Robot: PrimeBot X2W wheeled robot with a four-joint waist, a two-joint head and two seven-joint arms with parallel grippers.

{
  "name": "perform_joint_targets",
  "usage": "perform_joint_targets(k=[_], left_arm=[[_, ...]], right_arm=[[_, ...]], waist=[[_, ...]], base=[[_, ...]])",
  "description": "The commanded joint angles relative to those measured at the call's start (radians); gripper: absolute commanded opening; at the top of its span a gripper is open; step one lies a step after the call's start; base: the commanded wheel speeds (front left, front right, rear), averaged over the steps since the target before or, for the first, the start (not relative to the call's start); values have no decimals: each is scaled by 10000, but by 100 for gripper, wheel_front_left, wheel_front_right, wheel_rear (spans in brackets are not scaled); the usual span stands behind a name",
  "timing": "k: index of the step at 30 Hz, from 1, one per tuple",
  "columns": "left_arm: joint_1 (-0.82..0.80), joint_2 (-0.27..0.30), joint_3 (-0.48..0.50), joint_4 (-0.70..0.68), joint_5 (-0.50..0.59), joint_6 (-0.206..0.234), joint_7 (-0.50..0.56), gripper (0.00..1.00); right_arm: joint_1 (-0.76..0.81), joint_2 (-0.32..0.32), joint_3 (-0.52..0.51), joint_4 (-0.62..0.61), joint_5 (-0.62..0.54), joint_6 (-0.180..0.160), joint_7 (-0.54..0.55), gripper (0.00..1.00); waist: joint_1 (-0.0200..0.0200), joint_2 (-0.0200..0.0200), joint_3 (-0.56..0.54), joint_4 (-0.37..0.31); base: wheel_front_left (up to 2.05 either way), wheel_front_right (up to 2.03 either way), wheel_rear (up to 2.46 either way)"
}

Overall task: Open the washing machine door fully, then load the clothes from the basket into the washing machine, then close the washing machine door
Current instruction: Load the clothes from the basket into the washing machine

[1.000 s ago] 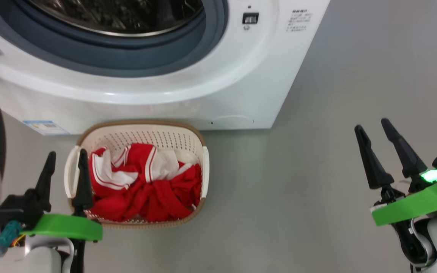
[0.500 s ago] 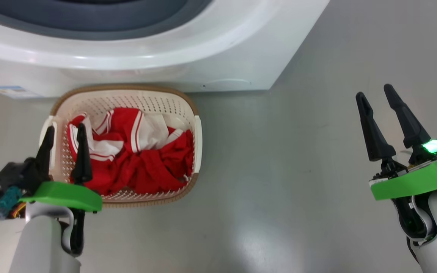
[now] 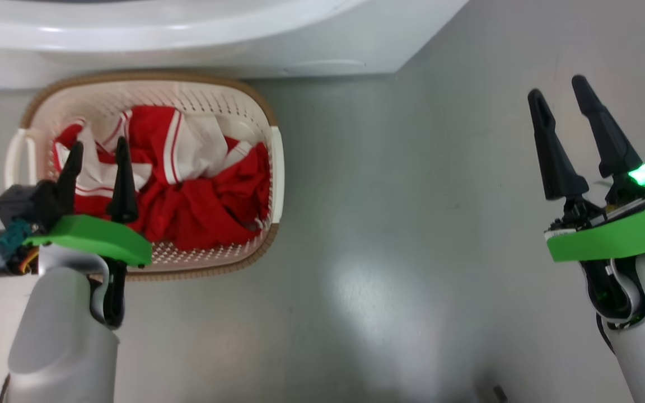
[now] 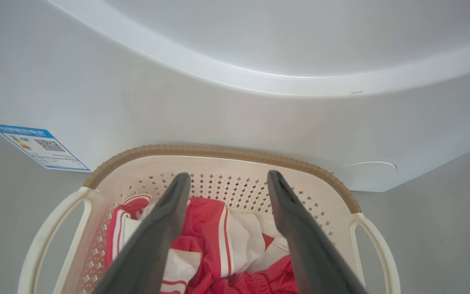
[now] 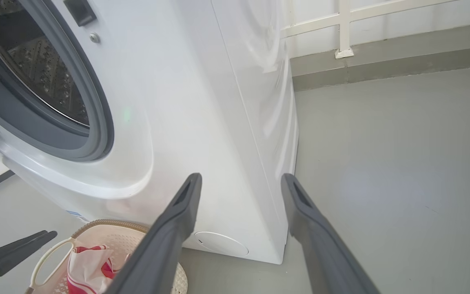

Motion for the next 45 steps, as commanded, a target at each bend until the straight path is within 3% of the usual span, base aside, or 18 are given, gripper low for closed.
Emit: perform_joint_targets(k=[1,19,34,45], left_arm=[[-57,431,169,79,-119,-33,-82,100],[-2557,1105,-866,3688,-1114,-33,-82,100],[-4199,1634,-1424,5738,-1231,-33,-57,100],[-4587,1707,-1966,6392,-1345,-33,1840,100]], right_arm=[[85,-5,197,-296,-82,90,-48,100],[-831,256,144,-649,-60,90,-48,100],[-981,513,61,-838,-89,90,-48,100],[-961,665,40,-842,-231,90,-48,100]], waist=[[0,-1,636,-202],[0,-1,2661,-714],[0,-1,3499,-1286],[0,-1,3529,-1340]], base=[[0,0,0],[0,0,0],[0,0,0],[3,3,3]])
